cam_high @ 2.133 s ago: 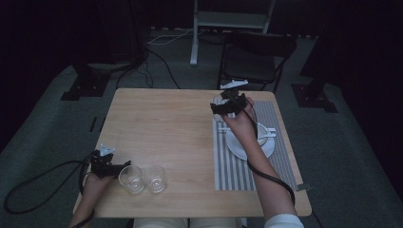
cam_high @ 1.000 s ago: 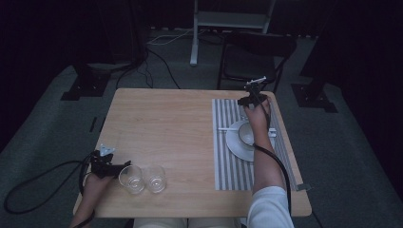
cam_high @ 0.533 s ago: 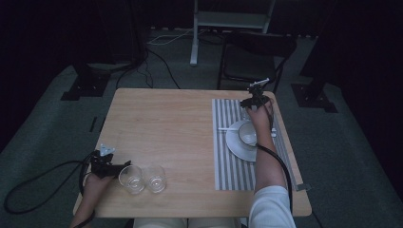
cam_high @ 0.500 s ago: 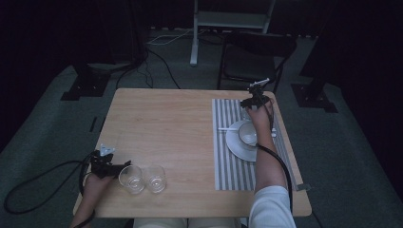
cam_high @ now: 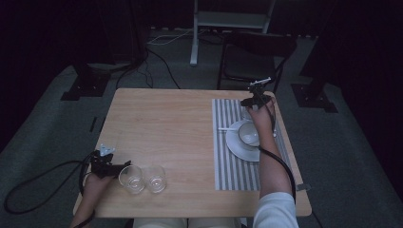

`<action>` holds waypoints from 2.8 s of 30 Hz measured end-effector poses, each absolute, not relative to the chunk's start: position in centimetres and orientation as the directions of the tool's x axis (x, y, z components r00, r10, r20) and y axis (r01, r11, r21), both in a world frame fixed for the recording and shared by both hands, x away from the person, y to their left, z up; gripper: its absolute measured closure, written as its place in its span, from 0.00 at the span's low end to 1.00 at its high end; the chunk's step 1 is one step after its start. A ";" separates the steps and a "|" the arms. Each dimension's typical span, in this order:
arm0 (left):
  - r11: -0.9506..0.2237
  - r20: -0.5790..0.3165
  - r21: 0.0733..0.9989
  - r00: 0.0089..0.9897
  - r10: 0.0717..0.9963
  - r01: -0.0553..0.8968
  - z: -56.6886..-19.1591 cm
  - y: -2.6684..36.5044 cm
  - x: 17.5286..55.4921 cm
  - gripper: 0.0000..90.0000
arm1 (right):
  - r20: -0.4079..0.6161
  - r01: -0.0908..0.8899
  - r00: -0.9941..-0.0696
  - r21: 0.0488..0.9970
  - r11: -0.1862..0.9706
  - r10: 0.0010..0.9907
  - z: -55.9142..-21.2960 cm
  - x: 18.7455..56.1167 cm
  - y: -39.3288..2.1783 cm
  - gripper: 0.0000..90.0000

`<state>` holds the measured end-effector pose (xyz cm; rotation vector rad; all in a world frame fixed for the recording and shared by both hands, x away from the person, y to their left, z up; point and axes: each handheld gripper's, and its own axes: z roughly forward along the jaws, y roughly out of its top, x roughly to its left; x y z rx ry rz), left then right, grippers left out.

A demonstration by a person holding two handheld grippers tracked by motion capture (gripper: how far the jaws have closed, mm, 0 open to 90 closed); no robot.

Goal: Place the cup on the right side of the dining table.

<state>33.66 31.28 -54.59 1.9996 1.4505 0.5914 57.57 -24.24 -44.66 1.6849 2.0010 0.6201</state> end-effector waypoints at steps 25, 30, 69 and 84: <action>-0.230 0.011 0.688 0.306 0.952 0.689 -54.6 31.3 33.7 0.03 | 0.039 0.689 -0.397 0.672 0.270 0.917 -44.4 52.0 -17.1 0.14; -0.229 0.011 0.688 0.306 0.952 0.689 -54.6 31.3 33.7 0.03 | 0.018 0.672 -0.444 0.668 0.319 0.896 -44.9 50.5 -15.7 0.14; -0.229 0.011 0.687 0.305 0.952 0.690 -54.6 31.3 33.6 0.03 | 0.050 0.589 -0.575 0.718 0.371 0.817 -48.5 37.4 -15.6 0.14; -0.226 0.010 0.687 0.303 0.953 0.690 -54.6 31.3 33.6 0.03 | 0.067 0.616 -0.508 0.725 0.308 0.859 -50.2 33.6 -19.6 0.14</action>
